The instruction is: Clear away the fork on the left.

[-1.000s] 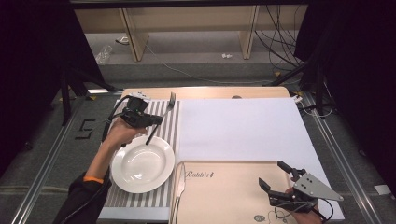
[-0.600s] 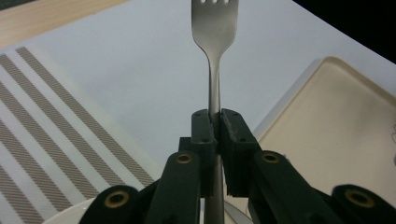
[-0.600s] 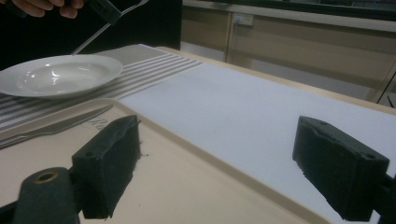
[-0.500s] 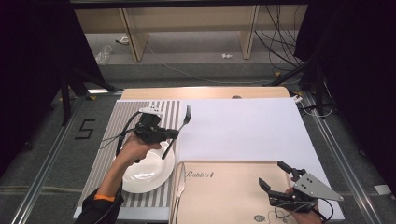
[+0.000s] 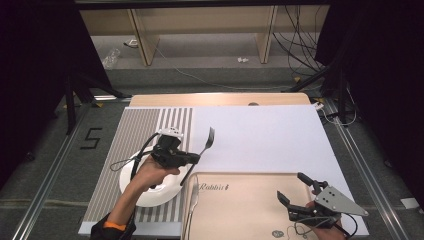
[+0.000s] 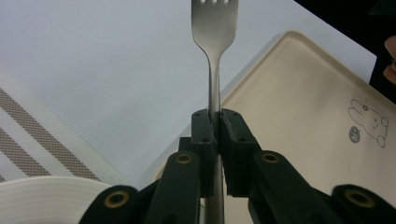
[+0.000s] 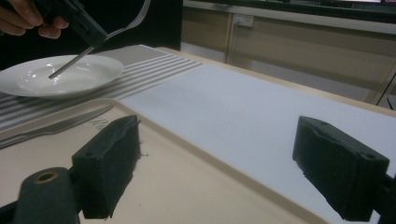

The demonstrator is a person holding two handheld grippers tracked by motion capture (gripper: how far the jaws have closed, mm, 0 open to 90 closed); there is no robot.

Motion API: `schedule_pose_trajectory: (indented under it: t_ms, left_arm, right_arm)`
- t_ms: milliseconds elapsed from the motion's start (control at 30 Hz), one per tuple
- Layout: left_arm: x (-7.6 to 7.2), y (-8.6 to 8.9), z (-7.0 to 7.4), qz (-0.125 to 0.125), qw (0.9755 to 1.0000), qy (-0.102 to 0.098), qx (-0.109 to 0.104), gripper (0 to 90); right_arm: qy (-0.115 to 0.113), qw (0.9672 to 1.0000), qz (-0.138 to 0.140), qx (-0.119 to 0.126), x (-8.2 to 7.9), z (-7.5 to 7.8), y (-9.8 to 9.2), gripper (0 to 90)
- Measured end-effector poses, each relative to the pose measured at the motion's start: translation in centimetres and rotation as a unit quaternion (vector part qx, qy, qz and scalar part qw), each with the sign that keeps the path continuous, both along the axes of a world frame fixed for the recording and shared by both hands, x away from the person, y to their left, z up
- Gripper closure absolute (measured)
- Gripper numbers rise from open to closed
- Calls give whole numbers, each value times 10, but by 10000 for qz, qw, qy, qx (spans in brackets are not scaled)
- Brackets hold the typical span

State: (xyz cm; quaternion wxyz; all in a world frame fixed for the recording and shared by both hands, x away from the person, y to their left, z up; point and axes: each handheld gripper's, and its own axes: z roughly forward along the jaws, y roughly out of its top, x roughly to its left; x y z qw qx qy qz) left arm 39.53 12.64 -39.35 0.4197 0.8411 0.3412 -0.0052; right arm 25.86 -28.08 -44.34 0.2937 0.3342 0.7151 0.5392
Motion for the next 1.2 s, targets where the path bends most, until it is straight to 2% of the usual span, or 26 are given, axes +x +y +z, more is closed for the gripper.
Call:
schedule_pose_trajectory:
  t_ms: [67,167,333,700,1000,1200]
  left_arm:
    - [-5,-2,-1,-45,10000,55,-50,839]
    - [-12,-7,-5,-180,9994,250,-173,839]
    - [-22,-15,-13,-333,9984,421,-171,838]
    - [-38,-22,-22,-522,9969,571,-127,838]
    - [-50,-24,-27,-514,9964,660,-146,838]
    - [-61,-31,-33,-636,9949,775,-91,838]
  right_arm:
    - [-5,10000,0,-12,0,0,0,160]
    - [-5,10000,-1,-8,0,0,0,160]
    - [-10,10000,8,-24,-1,0,0,160]
    - [-10,10000,10,-25,-1,0,0,160]
    - [-26,10000,12,-24,-1,0,0,161]
    - [-22,10000,15,-28,-1,0,0,160]
